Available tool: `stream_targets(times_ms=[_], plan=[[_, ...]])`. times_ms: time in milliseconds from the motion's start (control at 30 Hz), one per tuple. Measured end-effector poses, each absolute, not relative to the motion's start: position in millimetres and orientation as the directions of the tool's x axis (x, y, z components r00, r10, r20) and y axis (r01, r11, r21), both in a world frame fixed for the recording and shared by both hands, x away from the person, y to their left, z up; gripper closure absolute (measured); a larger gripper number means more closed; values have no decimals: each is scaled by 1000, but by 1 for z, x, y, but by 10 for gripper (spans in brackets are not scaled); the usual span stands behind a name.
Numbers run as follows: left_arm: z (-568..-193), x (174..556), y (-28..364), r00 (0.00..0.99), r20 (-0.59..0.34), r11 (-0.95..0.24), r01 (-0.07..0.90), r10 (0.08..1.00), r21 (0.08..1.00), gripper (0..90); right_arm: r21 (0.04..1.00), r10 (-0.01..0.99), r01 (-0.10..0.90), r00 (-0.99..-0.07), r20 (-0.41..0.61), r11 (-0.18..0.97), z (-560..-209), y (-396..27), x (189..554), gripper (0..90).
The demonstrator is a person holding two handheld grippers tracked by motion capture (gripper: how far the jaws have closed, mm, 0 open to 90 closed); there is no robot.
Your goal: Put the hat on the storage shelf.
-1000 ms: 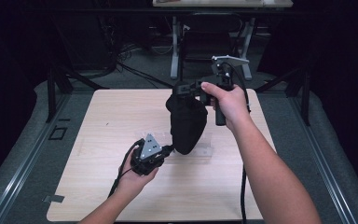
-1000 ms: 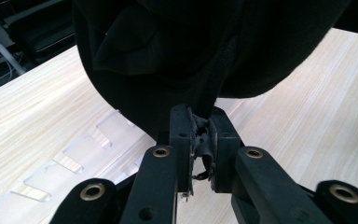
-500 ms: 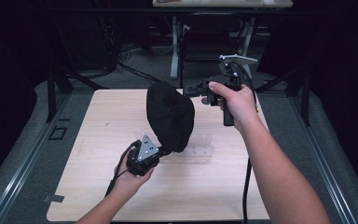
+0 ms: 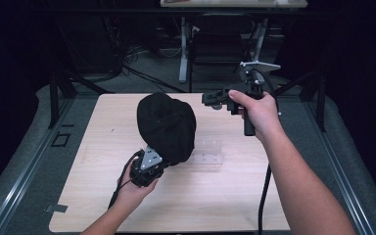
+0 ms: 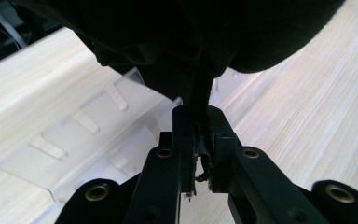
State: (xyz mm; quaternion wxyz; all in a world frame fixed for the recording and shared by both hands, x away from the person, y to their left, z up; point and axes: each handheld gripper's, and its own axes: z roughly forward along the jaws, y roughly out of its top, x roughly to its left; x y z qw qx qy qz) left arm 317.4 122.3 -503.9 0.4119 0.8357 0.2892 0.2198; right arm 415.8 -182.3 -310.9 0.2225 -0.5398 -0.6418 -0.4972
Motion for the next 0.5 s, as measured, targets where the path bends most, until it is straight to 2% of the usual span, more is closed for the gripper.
stream_targets(times_ms=[500], plan=[[-519,317,138,710,13,-400,380,704,834,828,408,504,909,-313,805,-88,-313,-190,413,737]])
